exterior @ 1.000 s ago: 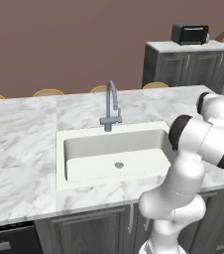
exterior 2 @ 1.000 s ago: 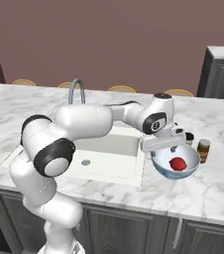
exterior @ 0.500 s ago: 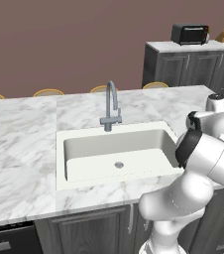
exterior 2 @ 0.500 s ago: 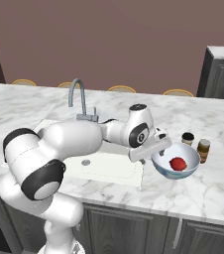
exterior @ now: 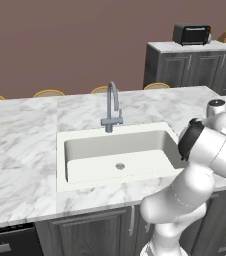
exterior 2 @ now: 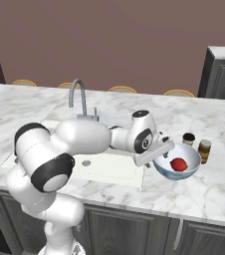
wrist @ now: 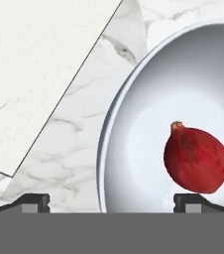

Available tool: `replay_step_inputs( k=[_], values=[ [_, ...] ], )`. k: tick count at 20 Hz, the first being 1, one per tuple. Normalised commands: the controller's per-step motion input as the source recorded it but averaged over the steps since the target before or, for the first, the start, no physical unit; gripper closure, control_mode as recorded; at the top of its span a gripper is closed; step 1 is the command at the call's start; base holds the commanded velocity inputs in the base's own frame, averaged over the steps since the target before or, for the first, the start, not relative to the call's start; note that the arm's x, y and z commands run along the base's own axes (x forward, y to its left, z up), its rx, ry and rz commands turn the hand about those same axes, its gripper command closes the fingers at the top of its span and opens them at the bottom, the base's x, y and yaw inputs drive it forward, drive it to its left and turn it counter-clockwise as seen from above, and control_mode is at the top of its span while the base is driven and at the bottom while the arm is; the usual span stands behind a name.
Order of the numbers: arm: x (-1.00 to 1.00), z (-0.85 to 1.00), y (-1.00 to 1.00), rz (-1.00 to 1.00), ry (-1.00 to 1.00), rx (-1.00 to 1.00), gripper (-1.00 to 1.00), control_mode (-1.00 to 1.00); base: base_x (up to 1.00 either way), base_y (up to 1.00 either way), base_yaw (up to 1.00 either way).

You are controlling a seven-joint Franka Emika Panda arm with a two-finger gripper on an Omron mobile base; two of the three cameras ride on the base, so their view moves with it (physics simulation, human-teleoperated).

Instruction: Pick the onion from the sink and place it in the bowl. Then pick the bowl and place it in the microwave. Then close the microwave door and press the start button.

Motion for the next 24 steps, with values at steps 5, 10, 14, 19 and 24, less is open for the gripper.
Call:
replay_step_inputs(
  k=[5, 10, 14, 19, 24],
  values=[
    [0.23, -0.34, -0.06, 0.07, 0.02, 0.00, -1.00, -1.00, 0.00, 0.00, 0.00],
    [0.07, -0.16, -0.15, 0.04, 0.00, 0.00, -1.00, -1.00, 0.00, 0.00, 0.00],
    [0.00, -0.15, -0.18, 0.00, 0.00, 0.00, 1.00, -1.00, 0.00, 0.00, 0.00],
    [0.00, -0.13, -0.07, 0.00, 0.00, 0.00, 1.00, -1.00, 0.00, 0.00, 0.00],
    [-0.19, 0.03, 0.00, 0.00, -0.02, 0.00, 1.00, -1.00, 0.00, 0.00, 0.00]
  ],
)
